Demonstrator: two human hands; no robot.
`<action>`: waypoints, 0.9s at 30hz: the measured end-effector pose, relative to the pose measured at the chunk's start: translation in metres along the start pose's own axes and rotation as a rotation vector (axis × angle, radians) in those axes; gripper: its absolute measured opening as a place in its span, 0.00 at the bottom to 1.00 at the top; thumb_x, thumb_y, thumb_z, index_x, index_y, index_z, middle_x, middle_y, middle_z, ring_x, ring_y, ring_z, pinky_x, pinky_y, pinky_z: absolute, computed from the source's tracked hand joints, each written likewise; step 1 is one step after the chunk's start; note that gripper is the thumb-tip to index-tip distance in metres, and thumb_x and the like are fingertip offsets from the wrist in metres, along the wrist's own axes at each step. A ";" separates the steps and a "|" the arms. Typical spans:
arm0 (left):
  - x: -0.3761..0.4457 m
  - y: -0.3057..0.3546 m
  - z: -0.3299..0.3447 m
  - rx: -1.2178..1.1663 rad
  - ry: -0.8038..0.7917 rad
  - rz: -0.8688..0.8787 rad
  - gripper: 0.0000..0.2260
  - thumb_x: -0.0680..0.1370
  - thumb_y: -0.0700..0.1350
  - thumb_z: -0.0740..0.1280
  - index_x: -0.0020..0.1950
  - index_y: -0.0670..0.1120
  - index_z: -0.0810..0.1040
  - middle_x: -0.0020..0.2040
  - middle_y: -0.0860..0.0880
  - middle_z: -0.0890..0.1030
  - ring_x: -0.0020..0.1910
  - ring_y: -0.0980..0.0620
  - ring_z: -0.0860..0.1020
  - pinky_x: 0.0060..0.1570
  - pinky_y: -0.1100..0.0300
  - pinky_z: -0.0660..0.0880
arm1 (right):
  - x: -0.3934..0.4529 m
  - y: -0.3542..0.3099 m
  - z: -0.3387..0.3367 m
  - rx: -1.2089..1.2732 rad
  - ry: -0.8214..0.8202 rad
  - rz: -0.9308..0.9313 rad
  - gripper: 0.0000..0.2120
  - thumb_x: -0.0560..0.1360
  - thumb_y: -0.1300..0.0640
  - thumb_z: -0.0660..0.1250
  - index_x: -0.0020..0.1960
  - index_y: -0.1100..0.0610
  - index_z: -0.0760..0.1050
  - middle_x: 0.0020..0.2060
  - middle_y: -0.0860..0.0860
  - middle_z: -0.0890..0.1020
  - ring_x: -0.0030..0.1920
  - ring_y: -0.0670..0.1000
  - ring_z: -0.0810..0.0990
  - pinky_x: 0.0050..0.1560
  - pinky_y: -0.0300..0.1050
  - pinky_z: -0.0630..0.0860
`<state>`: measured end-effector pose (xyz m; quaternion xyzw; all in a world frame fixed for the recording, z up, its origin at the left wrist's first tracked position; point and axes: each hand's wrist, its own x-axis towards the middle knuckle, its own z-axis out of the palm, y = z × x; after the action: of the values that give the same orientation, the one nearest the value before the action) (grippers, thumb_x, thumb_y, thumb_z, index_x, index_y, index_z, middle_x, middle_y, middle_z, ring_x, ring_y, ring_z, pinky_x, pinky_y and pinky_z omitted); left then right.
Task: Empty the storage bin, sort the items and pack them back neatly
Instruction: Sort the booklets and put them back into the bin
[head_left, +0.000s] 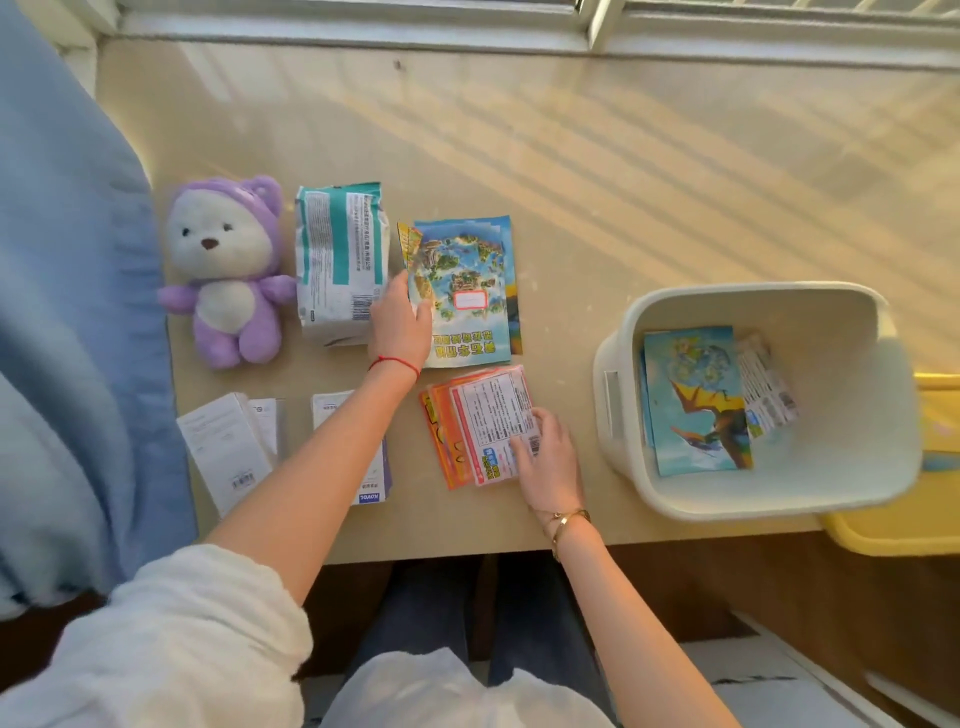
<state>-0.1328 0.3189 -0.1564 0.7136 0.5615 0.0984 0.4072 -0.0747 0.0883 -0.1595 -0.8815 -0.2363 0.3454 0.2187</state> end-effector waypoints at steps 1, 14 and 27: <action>-0.008 0.003 -0.005 0.065 0.006 0.038 0.19 0.78 0.41 0.64 0.68 0.43 0.70 0.60 0.43 0.78 0.57 0.44 0.78 0.58 0.47 0.75 | -0.002 -0.002 -0.005 -0.020 0.012 -0.015 0.18 0.76 0.54 0.64 0.65 0.54 0.66 0.60 0.49 0.73 0.59 0.47 0.72 0.60 0.48 0.75; -0.152 0.068 -0.038 0.143 0.011 0.275 0.12 0.77 0.47 0.67 0.60 0.48 0.77 0.56 0.50 0.80 0.55 0.52 0.78 0.54 0.55 0.76 | -0.042 -0.001 -0.149 -0.146 0.263 -0.446 0.17 0.76 0.55 0.65 0.64 0.56 0.71 0.58 0.50 0.76 0.62 0.48 0.71 0.64 0.38 0.65; -0.197 0.192 0.148 0.012 0.032 0.085 0.13 0.75 0.47 0.69 0.58 0.48 0.77 0.51 0.52 0.80 0.47 0.57 0.76 0.48 0.70 0.67 | 0.059 0.165 -0.313 -0.217 0.068 -0.182 0.21 0.75 0.57 0.66 0.67 0.61 0.69 0.61 0.56 0.74 0.63 0.55 0.71 0.64 0.46 0.67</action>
<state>0.0252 0.0680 -0.0574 0.7376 0.5377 0.1238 0.3893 0.2304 -0.0783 -0.0711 -0.8862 -0.3435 0.2663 0.1604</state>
